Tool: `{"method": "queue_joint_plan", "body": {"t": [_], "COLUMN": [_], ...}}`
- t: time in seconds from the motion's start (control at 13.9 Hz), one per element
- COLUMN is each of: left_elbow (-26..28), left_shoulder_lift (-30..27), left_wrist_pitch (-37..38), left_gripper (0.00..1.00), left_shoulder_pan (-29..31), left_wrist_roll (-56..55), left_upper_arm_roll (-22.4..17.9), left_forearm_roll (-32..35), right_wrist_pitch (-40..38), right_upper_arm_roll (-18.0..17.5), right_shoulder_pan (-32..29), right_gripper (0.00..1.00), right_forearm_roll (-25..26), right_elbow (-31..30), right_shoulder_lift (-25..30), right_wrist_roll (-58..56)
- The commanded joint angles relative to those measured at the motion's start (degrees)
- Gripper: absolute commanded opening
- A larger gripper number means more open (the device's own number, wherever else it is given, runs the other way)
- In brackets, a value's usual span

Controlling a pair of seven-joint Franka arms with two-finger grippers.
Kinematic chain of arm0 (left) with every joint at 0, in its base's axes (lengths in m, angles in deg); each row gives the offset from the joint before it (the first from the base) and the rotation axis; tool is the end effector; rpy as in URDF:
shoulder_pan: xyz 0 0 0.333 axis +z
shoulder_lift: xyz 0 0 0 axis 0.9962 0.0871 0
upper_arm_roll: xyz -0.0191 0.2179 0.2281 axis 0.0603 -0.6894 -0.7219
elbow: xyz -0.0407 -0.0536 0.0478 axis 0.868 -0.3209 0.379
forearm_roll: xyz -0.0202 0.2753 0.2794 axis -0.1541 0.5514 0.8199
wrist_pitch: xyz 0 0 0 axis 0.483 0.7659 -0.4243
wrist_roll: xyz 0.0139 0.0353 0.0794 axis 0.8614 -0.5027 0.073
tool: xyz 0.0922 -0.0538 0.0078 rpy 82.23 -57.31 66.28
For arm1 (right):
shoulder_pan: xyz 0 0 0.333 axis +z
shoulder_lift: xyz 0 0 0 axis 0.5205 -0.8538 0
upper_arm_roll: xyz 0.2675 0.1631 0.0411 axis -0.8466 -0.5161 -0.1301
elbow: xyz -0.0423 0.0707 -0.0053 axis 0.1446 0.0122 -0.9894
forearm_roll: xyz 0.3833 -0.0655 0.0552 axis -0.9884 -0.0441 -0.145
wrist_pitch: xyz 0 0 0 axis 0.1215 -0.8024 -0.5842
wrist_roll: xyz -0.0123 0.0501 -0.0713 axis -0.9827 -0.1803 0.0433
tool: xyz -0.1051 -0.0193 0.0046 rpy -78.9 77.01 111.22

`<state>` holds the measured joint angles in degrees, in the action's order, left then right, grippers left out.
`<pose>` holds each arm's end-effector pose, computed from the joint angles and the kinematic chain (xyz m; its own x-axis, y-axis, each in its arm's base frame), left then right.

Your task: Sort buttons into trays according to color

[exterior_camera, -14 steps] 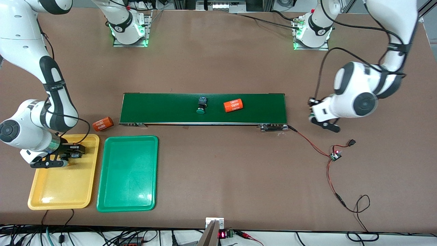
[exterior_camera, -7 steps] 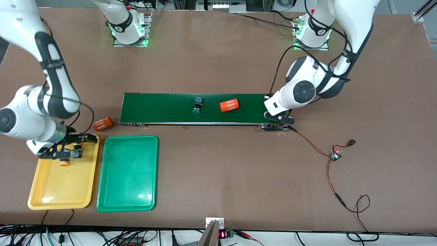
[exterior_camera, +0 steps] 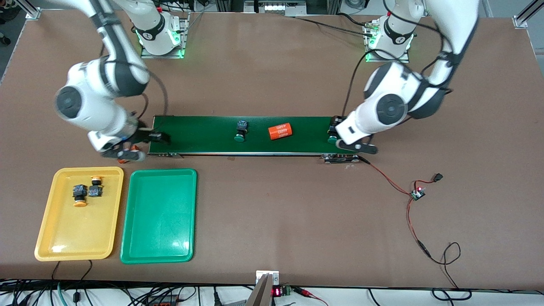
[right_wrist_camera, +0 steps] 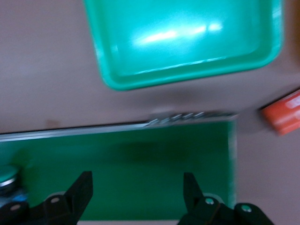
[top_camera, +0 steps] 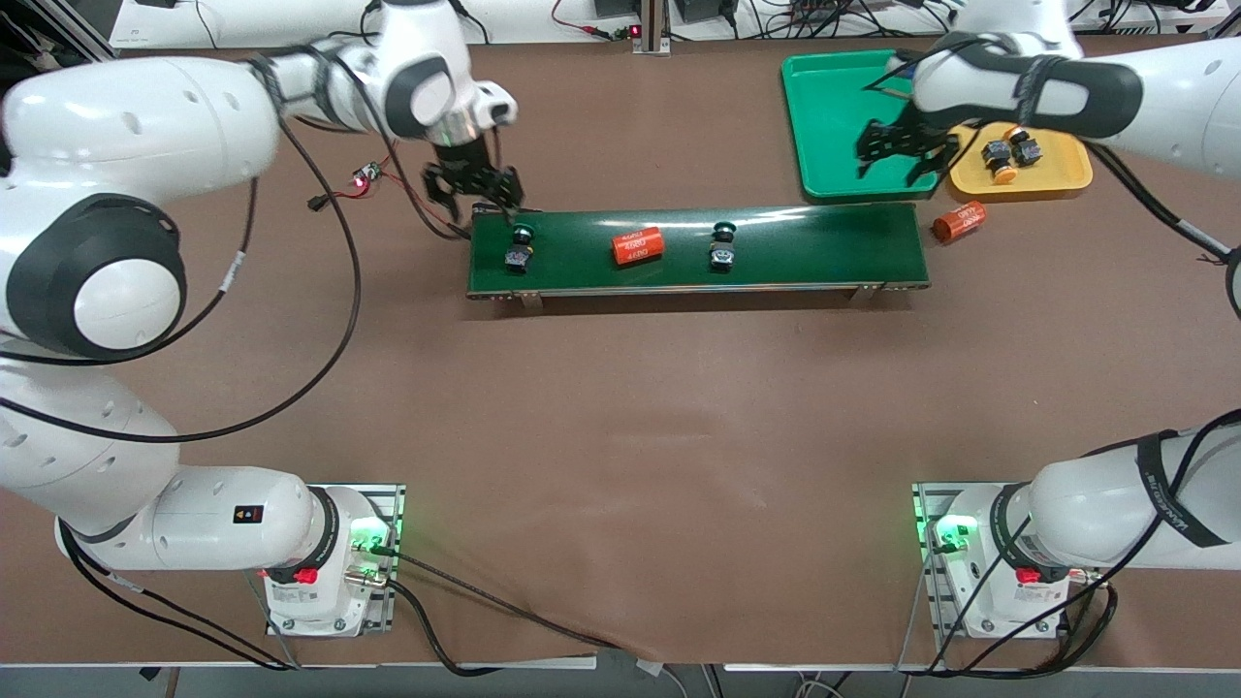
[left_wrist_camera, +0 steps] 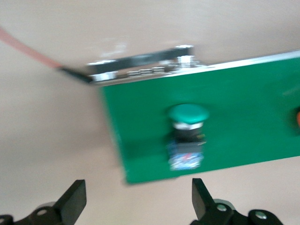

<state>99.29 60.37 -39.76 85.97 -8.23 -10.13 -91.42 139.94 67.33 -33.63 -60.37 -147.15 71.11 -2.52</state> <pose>0.5369 -0.2118 0.3317 0.9449 -0.1036 -0.3105 -0.0889 -0.9942 0.0611 0.5481 0.1642 0.3371 0.9859 -0.1310 -0.1042 -0.1431 -0.9826 -0.1186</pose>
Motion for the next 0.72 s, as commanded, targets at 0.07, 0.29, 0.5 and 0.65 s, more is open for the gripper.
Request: {"method": "queue_joint_plan", "body": {"t": [0.07,0.29,0.5,0.65], "left_elbow": [-3.3,-2.7,-7.2,-16.4], "left_shoulder_lift": [-3.5,-9.5,-15.2,-14.1], "left_wrist_pitch": [8.5,8.5,11.4,21.2], "left_gripper": [1.0,1.0,1.0,1.0], "left_shoulder_pan": [0.0,-1.5,-1.8,-2.4], "left_wrist_roll": [0.6,4.6,7.2,7.1], "left_upper_arm_roll": [-11.4,-17.9,-19.3,-19.2], "left_forearm_roll": [0.4,0.4,0.5,0.6], "right_wrist_pitch": [4.5,8.0,11.7,12.9], "right_upper_arm_roll": [-5.9,-5.9,-5.9,-5.9], "right_shoulder_pan": [3.0,7.8,11.1,12.7], "right_gripper": [0.93,0.93,0.94,0.94], "right_forearm_roll": [1.0,6.7,14.8,17.0], "right_elbow": [-1.7,-1.7,-1.4,-1.1], "right_shoulder_lift": [1.0,-1.5,-5.7,-7.7], "right_wrist_roll": [13.7,23.7,32.9,36.7]}}
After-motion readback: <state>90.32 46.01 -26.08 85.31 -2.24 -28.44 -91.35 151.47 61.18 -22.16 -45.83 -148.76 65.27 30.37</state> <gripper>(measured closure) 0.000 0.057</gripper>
